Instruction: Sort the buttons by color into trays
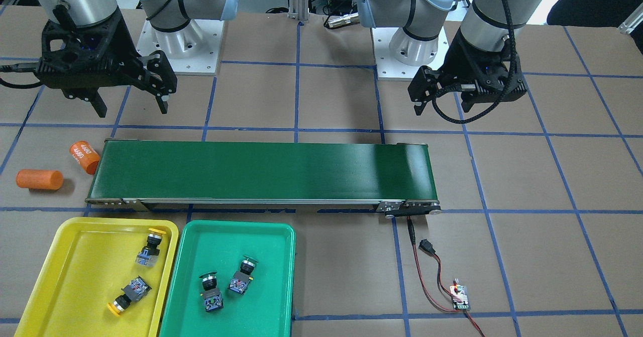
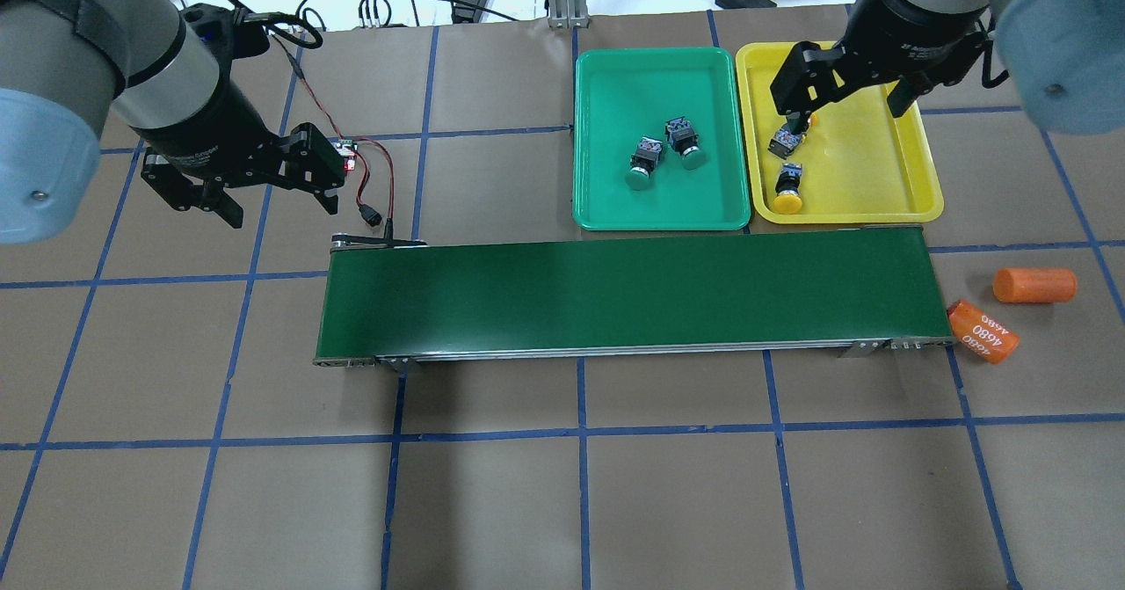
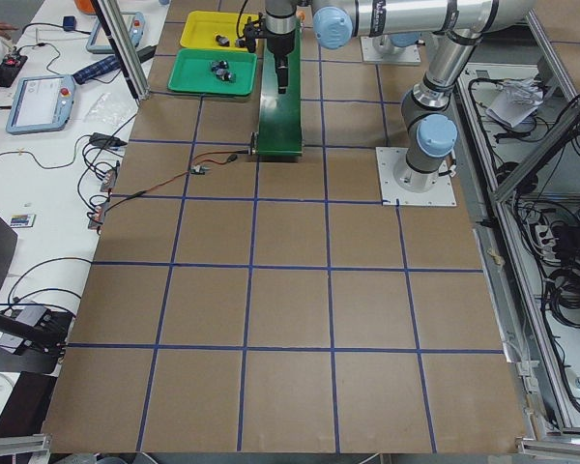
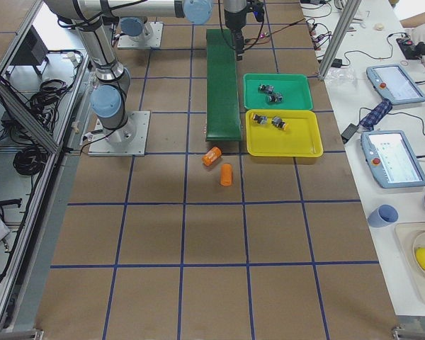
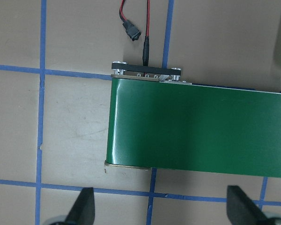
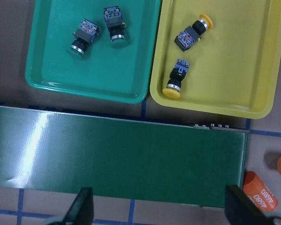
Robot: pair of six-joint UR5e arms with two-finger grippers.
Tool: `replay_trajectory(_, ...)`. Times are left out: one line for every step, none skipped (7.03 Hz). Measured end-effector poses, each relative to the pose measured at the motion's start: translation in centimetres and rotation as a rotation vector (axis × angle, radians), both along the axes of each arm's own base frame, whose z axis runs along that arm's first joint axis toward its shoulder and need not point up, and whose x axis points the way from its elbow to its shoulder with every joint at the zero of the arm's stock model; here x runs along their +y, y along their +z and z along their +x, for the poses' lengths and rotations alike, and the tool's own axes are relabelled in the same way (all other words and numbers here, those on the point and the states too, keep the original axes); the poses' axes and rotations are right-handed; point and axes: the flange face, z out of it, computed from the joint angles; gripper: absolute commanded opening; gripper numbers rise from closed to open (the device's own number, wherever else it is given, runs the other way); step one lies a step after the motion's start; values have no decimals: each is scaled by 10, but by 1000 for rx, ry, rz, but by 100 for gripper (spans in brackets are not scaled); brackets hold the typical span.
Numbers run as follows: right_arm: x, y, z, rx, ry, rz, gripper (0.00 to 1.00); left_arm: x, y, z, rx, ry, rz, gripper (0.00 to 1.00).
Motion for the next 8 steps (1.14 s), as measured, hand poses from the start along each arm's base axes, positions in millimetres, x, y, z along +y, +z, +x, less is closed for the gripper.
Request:
replay_trajectory(5, 5, 1, -6, -21, 4, 100, 1, 0, 0, 0, 0, 0, 100)
replay_trajectory(6, 9, 2, -12, -56, 1, 100, 1, 0, 0, -1, 0, 0, 100)
replay_trajectory(7, 11, 3, -14, -75, -2, 100, 1, -1, 0, -1, 0, 3, 100)
replay_trajectory(7, 13, 3, -14, -82, -4, 100, 1, -1, 0, -1, 0, 3, 100)
replay_trajectory(8, 14, 3, -15, -85, -6, 100, 2, 0, 0, 1, 0, 0, 100)
replay_trajectory(8, 15, 3, -16, -87, -7, 100, 4, 1, -1, 3, -1, -3, 100)
replay_trajectory(8, 15, 3, -16, -87, -7, 100, 5, 0, -1, 2, 0, -2, 100)
replay_trajectory(7, 14, 3, -16, -88, -7, 100, 6, -2, 0, 1, 0, 1, 100)
